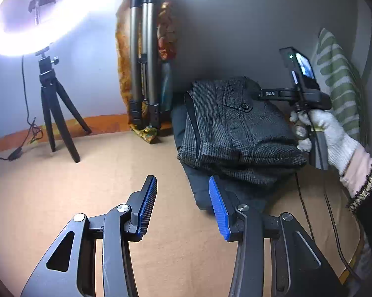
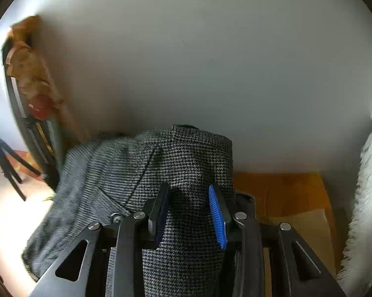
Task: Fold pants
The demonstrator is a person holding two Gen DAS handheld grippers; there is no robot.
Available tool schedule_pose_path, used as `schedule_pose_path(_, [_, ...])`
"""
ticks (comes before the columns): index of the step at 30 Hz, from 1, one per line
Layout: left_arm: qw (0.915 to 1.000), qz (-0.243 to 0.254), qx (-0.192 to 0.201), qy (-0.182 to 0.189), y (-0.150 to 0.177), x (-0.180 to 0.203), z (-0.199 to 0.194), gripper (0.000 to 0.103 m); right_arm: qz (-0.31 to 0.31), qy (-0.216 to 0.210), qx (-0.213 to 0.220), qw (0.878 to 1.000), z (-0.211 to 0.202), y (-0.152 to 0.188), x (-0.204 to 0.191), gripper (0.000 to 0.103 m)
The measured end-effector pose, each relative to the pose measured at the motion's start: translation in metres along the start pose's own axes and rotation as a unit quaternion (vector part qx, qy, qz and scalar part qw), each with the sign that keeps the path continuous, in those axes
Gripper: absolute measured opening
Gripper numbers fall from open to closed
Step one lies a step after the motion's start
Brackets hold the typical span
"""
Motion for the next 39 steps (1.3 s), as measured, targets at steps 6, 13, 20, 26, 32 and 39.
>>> schedule_pose_path(6, [0.9999,0.007,-0.006,0.006,0.004,0.007,0.011,0.042,-0.018,0.02,-0.028,0.999,0.024,0.004,0.002,0.033])
schedule_pose_path(13, [1.0,0.007,0.004,0.005,0.003,0.009,-0.007,0.042,-0.014,0.033,-0.028,0.999,0.004,0.0,-0.003,0.035])
schedule_pose_path(20, [0.9999,-0.005,0.013,0.008,0.004,0.01,-0.037,0.042,-0.016,0.037,0.0,0.999,-0.058,0.01,-0.012,0.039])
schedule_pose_path(26, [0.9995,0.008,0.03,0.001,0.008,0.018,-0.072,0.059,-0.019,0.023,0.014,0.999,-0.099,0.025,-0.03,0.041])
schedule_pose_path(32, [0.999,0.019,0.039,-0.013,0.014,0.022,-0.097,0.062,-0.013,0.015,0.031,0.999,-0.14,0.051,-0.039,0.061])
schedule_pose_path(39, [0.9988,0.006,0.048,-0.009,0.026,0.018,-0.118,0.065,-0.008,0.008,0.047,0.999,-0.183,0.085,-0.049,0.072])
Point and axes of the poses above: each gripper's, at about its wrist camera, not at the fingertips, and z roughly the way its jaws point, x to its right, y to its underside, the point moved 4 cm from there along z, roughly the way its jaws point, and after that the axes turned 5 degrees about z, right-handed, at the moved point
